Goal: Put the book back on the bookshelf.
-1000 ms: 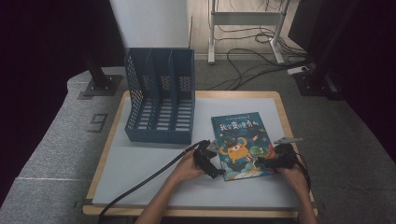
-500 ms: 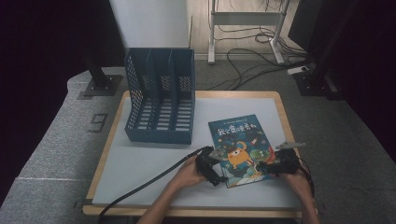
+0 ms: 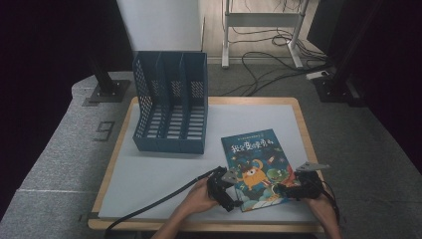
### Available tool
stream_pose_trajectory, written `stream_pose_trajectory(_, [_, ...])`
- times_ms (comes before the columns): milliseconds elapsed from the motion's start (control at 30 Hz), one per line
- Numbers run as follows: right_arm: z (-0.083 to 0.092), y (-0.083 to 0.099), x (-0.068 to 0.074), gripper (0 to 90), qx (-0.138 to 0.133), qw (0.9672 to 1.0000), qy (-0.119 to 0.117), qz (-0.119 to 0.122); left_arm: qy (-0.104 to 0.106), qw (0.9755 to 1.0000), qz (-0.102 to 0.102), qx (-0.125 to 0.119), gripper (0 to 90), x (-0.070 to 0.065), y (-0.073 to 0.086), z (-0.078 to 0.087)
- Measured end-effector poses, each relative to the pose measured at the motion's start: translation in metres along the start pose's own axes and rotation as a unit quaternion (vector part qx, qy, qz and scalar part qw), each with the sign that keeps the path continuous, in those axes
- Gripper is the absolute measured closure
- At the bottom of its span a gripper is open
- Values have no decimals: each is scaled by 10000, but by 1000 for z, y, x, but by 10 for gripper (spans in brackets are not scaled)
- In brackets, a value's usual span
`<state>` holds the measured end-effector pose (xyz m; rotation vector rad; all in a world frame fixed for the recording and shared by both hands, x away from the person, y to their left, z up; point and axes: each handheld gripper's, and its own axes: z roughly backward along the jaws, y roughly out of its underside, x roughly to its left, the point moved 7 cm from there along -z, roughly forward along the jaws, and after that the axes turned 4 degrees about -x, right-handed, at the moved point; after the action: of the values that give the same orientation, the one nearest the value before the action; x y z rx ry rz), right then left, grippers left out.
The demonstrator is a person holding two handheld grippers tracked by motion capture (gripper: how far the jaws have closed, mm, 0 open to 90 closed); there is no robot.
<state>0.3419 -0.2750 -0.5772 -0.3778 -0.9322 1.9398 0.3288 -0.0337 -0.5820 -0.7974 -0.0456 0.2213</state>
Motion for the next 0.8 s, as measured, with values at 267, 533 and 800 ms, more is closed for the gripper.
stream_pose_trajectory(267, [9, 9, 11, 94, 65, 10000, 28, 64, 35, 10000, 21, -5, 0, -15, 4, 3])
stream_pose_trajectory(533, [9, 10, 10, 90, 15, 9999, -86, 58, 54, 10000, -39, 29, 0, -11, 4, 4])
stream_pose_trajectory(800, [5, 1, 4, 127, 24, 9999, -112, -97, -34, 9996, 267, -90, 0, 15, 2, 5])
